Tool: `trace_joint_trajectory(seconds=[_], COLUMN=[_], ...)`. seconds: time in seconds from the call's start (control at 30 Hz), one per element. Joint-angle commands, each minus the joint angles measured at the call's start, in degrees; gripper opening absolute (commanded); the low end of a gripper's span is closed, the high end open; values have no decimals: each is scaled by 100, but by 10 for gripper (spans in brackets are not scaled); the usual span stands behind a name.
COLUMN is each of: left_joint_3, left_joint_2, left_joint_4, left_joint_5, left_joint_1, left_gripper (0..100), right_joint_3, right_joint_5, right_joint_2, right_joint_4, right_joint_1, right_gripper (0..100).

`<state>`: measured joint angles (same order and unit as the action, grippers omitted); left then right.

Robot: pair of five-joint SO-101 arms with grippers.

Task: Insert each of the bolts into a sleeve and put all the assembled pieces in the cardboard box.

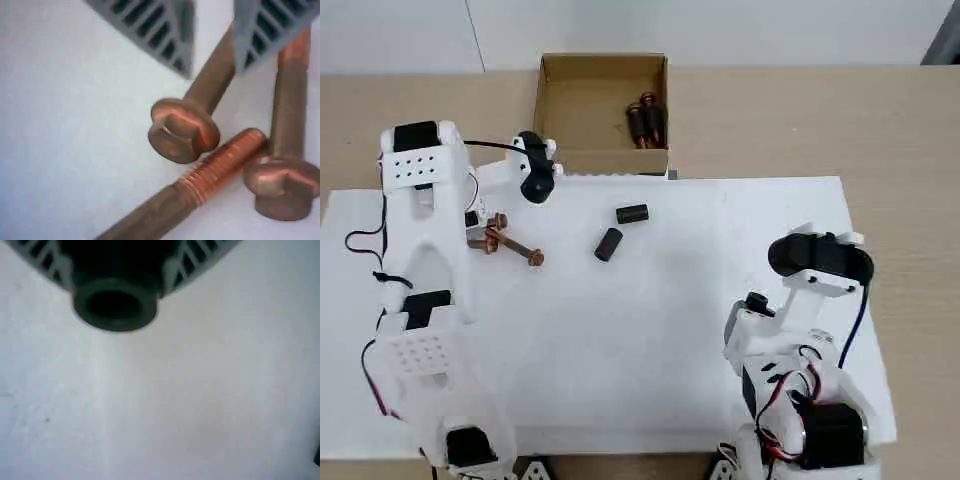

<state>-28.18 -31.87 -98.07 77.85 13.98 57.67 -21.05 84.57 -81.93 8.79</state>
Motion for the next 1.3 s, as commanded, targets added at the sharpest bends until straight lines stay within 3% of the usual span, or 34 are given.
trace_joint_trajectory(seconds=[0.0,0.4,0.63,1.03,1.27], left_joint_3=[-242,-251,-251,-242,-259], left_joint_2=[158,-88,-457,-932,-923], left_joint_4=[88,105,563,343,-44], left_joint_5=[352,369,369,325,360], left_joint_1=[79,149,220,237,176], left_gripper=[107,107,111,105,6], right_joint_3=[-35,-35,-35,-35,-35], right_joint_5=[-35,-35,-35,-26,-26], right_joint_2=[22,31,31,31,31], right_joint_4=[127,119,92,101,119], right_joint_1=[13,13,13,13,13], right_gripper=[3,3,3,3,3])
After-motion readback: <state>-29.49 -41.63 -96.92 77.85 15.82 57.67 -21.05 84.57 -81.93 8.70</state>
